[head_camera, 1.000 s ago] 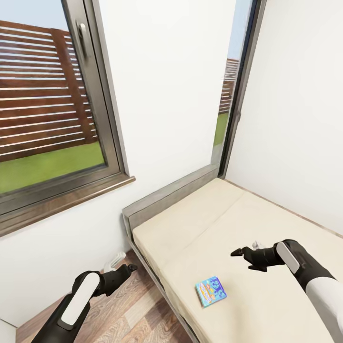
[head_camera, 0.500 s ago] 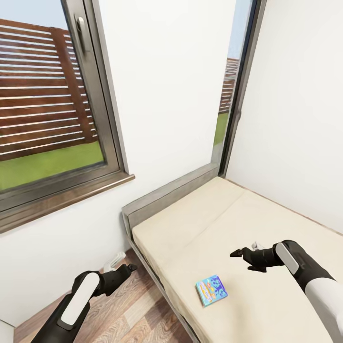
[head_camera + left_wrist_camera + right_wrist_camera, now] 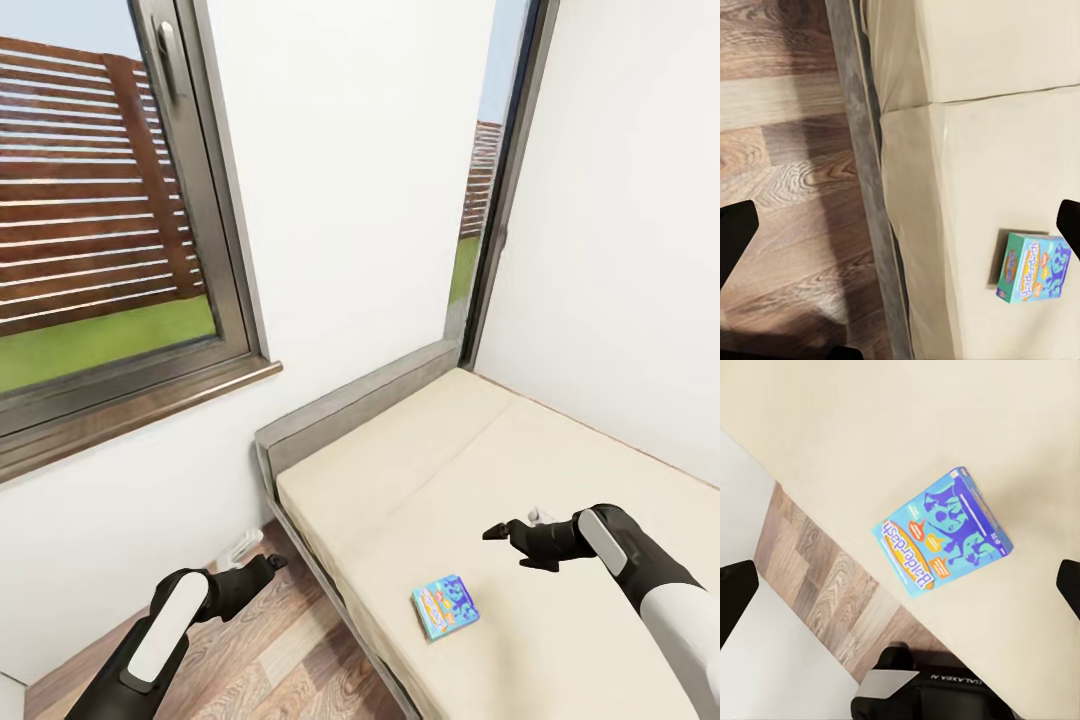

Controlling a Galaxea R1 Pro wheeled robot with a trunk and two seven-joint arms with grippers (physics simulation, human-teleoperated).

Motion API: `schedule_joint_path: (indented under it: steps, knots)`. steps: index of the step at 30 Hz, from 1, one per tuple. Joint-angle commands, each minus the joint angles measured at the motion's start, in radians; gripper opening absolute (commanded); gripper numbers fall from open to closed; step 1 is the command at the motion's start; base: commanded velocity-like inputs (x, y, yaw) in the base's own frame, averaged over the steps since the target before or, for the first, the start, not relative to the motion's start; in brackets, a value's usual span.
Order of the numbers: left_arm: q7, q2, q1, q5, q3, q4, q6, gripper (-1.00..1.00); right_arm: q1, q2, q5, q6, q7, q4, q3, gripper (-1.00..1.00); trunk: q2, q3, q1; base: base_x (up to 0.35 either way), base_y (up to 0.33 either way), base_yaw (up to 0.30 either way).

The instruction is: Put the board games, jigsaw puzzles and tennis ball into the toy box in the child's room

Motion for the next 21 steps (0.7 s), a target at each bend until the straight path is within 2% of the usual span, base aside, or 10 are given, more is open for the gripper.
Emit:
schedule_joint_path:
  steps: [1, 21]
  knots:
    - [0.01, 0.001, -0.001, 0.011, -0.002, -0.001, 0.0, 1.0, -0.001, -0.001, 0.009, 0.001, 0.01, 0.0, 0.004, 1.0, -0.008, -0.004, 0.004, 0.0, 0.0, 0.0]
    - [0.011, 0.003, -0.001, 0.01, -0.001, -0.001, 0.0, 1.0, -0.001, -0.004, 0.009, 0.009, 0.012, -0.01, 0.023, 1.0, -0.148, -0.067, 0.081, 0.0, 0.0, 0.0]
